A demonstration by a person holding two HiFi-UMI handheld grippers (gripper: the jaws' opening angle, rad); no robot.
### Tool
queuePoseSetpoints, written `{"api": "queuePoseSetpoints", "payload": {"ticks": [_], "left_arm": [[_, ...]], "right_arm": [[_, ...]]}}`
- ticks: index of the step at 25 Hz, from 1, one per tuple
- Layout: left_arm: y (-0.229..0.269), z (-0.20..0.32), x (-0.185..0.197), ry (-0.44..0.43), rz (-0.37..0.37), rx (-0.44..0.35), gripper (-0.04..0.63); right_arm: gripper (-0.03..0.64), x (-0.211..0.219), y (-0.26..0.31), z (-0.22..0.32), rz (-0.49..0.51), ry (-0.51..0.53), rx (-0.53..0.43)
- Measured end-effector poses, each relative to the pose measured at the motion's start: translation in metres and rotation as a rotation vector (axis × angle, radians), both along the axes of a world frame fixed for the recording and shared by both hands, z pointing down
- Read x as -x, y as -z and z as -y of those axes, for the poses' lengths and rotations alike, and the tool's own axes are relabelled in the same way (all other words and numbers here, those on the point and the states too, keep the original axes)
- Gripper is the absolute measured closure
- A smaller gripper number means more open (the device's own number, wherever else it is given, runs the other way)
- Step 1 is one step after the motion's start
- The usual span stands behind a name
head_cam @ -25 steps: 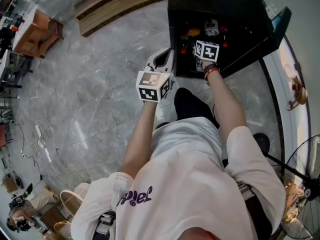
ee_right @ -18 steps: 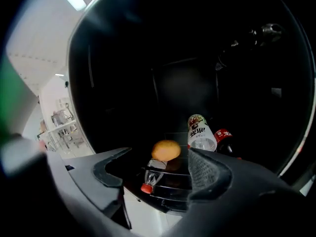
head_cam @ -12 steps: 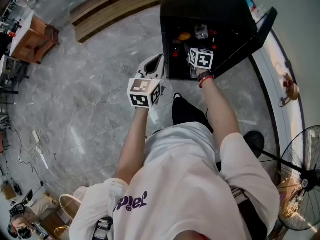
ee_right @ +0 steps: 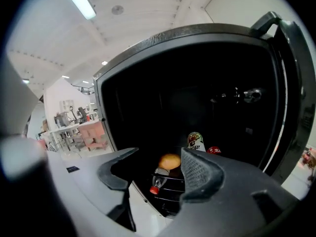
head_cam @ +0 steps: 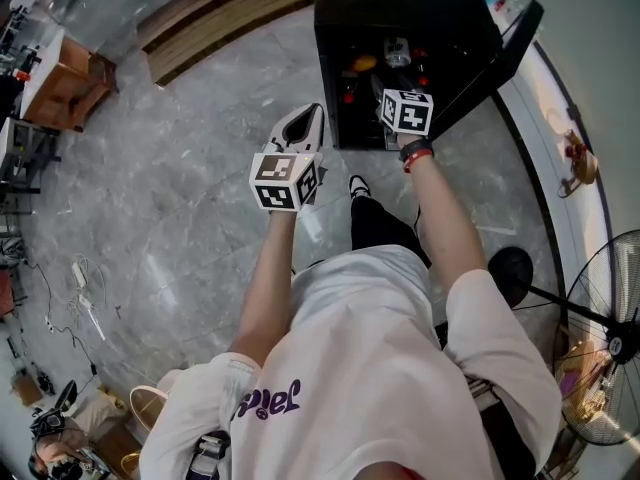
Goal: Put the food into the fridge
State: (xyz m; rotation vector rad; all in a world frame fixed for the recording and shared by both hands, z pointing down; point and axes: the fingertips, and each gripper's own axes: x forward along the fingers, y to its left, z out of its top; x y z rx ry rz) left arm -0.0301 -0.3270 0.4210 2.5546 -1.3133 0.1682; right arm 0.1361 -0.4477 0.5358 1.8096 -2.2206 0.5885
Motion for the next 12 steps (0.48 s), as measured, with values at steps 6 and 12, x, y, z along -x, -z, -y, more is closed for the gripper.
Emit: {"api": "queuePoseSetpoints", "payload": {"ticks": [6,12], "left_arm": [[0.01,-0.016,-0.001,-0.01,-0.011,0.002,0.578],[0.017,-0.034,0.001,-0.026,-0.003,-0.002,0.578]], "right_arm": [[0.372,-0.004,0.014,-0.028,-0.001,-0.019,-0.012],[0.401,-0.005,0.029,-0.052,-0.001,-0.034,-0.025]]}}
